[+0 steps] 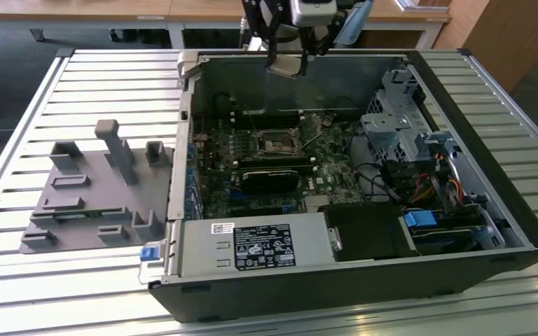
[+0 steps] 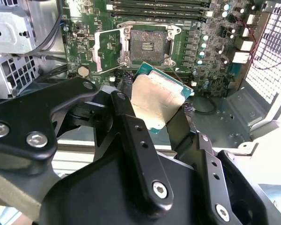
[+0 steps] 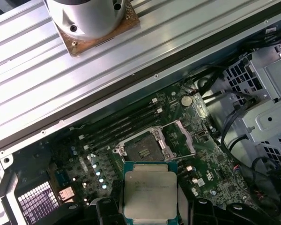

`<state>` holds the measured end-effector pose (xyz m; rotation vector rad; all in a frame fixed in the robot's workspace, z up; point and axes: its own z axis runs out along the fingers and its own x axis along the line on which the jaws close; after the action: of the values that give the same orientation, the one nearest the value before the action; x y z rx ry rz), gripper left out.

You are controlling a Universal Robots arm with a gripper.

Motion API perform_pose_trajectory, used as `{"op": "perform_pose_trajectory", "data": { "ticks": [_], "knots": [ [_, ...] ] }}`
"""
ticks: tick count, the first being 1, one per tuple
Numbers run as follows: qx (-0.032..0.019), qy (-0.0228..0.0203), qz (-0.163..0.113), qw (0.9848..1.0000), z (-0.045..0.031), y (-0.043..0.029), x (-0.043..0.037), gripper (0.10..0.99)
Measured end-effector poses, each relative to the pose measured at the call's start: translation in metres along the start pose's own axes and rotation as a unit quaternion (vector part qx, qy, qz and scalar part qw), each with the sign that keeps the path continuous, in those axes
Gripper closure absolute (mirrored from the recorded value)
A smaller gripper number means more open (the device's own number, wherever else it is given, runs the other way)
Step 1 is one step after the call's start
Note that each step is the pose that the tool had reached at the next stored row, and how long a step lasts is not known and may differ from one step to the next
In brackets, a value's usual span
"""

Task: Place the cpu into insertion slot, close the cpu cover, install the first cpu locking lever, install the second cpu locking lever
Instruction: 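Place the cpu into insertion slot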

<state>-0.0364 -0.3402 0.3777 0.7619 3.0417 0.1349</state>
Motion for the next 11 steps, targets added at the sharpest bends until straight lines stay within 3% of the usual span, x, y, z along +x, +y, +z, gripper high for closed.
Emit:
{"op": "perform_pose_trajectory", "data": {
  "ticks": [11],
  "knots": [
    [-0.0004, -0.0023, 0.027, 0.9996, 0.0, 0.0, 0.0, 0.545]
  ]
}}
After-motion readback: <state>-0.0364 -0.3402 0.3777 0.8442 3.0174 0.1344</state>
